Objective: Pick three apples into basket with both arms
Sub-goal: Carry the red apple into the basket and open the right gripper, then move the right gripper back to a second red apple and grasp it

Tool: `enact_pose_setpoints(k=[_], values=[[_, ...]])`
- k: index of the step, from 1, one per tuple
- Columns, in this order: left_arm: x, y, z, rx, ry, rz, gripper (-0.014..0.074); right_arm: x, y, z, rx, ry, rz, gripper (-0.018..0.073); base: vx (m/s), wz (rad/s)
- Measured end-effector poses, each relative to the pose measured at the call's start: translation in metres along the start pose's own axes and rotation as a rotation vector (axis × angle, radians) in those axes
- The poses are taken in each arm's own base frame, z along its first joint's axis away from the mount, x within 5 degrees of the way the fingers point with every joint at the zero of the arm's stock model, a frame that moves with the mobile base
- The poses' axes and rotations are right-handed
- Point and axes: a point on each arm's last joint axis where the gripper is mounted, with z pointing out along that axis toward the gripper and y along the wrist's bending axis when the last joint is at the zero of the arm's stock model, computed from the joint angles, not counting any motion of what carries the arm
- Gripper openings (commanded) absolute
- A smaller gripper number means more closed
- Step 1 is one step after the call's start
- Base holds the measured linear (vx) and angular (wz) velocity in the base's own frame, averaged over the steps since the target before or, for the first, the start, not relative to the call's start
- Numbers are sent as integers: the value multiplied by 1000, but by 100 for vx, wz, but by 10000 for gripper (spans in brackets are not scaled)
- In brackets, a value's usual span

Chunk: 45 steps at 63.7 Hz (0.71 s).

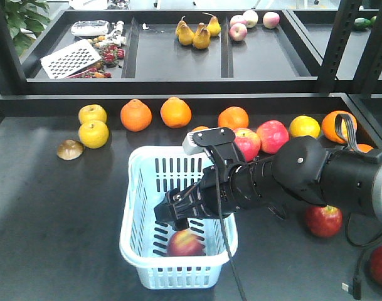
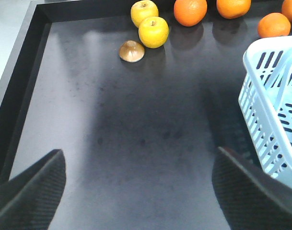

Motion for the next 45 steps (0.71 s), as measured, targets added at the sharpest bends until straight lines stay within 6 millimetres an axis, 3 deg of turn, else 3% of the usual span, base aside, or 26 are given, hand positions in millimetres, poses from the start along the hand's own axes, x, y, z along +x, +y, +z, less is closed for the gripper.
enact_pose_setpoints(k=[8,17,33,45], values=[[0,0,0,0,0,0,587,1,-1,-3,-12,15,17,687,0,0],[0,0,0,0,0,0,587,-1,-15,-27,5,32,67,668,0,0],[0,0,0,0,0,0,587,11,-93,-86,266,107,198,652,0,0],[0,0,0,0,0,0,587,28,-151,-113,460,127,303,652,0,0]])
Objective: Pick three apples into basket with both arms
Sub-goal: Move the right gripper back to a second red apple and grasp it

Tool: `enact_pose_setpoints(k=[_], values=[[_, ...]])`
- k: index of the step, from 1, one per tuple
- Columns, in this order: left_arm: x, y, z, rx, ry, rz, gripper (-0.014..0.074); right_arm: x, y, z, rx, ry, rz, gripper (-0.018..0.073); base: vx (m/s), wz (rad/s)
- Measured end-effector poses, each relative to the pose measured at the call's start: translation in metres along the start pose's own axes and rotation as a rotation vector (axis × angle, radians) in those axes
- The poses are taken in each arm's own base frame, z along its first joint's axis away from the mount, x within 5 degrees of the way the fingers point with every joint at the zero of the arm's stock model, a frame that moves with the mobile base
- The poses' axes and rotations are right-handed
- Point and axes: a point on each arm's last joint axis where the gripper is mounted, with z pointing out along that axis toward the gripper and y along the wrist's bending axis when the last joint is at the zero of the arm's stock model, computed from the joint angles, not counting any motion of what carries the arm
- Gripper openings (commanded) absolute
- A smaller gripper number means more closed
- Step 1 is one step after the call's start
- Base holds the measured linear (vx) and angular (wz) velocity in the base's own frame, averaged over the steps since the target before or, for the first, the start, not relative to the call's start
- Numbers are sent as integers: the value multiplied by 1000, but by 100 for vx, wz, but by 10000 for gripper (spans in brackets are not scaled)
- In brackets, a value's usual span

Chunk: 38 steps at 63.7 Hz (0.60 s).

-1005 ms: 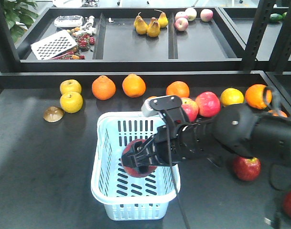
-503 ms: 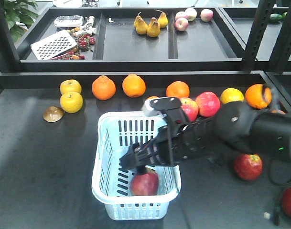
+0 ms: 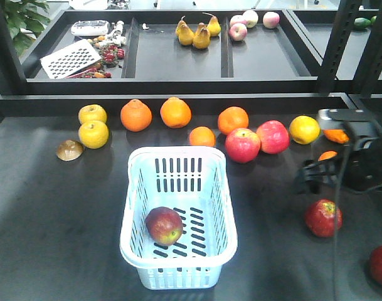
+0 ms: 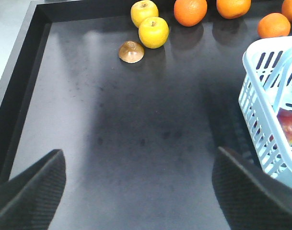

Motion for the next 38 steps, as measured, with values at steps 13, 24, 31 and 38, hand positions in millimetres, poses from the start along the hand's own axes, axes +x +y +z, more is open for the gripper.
enact_pose_setpoints(k=[13,24,31,38], values=[[0,0,0,0,0,0,587,0,-41,22,78,-6,96,652,0,0],[0,0,0,0,0,0,587,6,-62,58,106,45,134,652,0,0],[0,0,0,0,0,0,587,11,-67,81,111,70,146,650,0,0],[0,0,0,0,0,0,587,14,-71,98,110,77,173,648,0,0]])
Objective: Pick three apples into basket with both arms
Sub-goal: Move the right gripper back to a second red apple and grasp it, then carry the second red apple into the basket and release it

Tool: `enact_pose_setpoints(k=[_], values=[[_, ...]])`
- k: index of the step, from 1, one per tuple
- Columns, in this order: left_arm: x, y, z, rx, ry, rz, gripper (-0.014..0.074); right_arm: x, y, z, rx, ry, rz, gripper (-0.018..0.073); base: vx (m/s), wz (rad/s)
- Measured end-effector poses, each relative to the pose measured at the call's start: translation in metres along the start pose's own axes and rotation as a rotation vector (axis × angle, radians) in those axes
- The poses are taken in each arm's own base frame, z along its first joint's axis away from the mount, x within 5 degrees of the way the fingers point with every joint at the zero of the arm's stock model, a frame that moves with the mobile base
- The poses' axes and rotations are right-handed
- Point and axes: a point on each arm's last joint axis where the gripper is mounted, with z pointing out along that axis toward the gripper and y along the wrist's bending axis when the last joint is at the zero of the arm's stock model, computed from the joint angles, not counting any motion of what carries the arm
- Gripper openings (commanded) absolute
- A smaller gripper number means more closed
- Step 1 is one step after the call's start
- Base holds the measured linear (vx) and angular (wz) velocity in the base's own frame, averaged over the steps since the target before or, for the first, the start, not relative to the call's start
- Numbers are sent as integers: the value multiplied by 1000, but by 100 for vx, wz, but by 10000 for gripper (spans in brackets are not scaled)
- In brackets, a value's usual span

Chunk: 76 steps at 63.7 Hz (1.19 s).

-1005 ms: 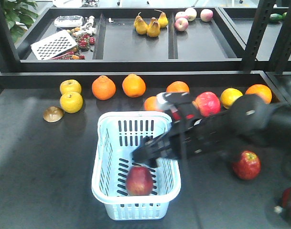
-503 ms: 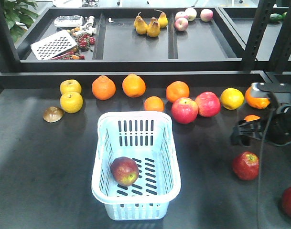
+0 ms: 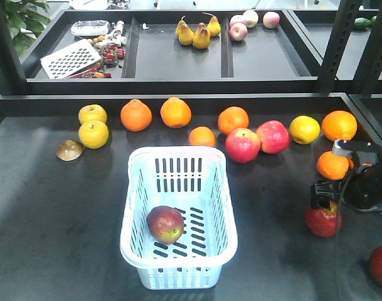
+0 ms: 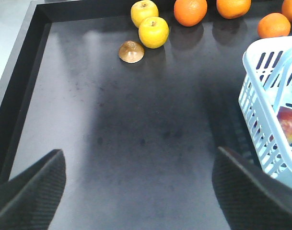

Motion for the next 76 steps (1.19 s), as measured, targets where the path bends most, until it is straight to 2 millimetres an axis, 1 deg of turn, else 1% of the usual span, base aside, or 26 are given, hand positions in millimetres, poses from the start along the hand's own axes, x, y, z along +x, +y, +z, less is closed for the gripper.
enact_pose_setpoints(k=[24,30,32,38,48,53,59,66,71,76], values=[[0,0,0,0,0,0,587,7,-7,49,21,0,61,631,0,0],[0,0,0,0,0,0,587,10,-8,58,21,16,74,610,0,0],[0,0,0,0,0,0,587,11,-8,61,22,19,77,594,0,0],[0,0,0,0,0,0,587,12,-9,64,23,21,79,506,0,0],[0,0,0,0,0,0,587,11,-9,64,24,19,79,296,0,0],[0,0,0,0,0,0,587,11,-8,61,19,25,78,223,0,0],[0,0,0,0,0,0,587,8,-6,51,11,17,75,185,0,0],[0,0,0,0,0,0,587,0,-3,28,4,-26,67,185,0,0],[0,0,0,0,0,0,587,-6,-1,7,-4,-59,60,188,0,0],[0,0,0,0,0,0,587,-10,3,-20,-17,-94,50,189,0,0]])
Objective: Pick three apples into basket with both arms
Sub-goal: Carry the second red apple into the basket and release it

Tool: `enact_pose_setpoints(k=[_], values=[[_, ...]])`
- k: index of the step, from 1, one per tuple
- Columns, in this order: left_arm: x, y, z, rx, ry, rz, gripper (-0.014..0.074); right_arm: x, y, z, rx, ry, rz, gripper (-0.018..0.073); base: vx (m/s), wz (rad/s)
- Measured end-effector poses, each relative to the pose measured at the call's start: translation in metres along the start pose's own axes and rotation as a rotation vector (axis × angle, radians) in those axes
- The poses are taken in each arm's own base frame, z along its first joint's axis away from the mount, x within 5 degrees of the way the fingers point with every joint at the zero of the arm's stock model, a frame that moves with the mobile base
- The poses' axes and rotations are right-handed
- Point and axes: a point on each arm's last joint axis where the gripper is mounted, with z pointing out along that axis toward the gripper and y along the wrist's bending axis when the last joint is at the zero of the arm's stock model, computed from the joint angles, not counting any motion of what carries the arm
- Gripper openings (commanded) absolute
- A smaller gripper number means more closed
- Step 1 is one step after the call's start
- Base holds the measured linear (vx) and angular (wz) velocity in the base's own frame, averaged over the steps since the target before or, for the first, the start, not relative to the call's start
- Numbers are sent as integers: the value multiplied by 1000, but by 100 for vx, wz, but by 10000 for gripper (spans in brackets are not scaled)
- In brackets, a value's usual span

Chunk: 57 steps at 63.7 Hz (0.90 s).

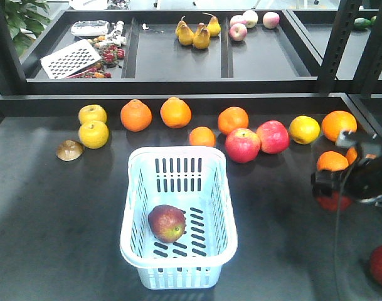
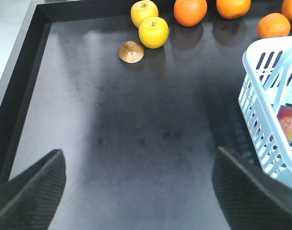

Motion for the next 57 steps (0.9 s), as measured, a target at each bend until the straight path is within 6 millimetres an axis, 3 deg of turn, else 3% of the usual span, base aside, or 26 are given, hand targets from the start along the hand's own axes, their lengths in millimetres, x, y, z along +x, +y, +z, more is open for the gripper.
enact_pose_setpoints(k=[14,25,34,46,57], values=[[0,0,0,0,0,0,587,3,22,-74,-71,-82,-41,192,0,0],[0,0,0,0,0,0,587,33,69,-115,-190,-145,-179,193,0,0],[0,0,0,0,0,0,587,55,109,-128,-289,-162,-315,195,0,0],[0,0,0,0,0,0,587,70,159,-133,-399,-237,-423,206,0,0],[0,0,0,0,0,0,587,81,202,-124,-470,-317,-468,288,0,0]])
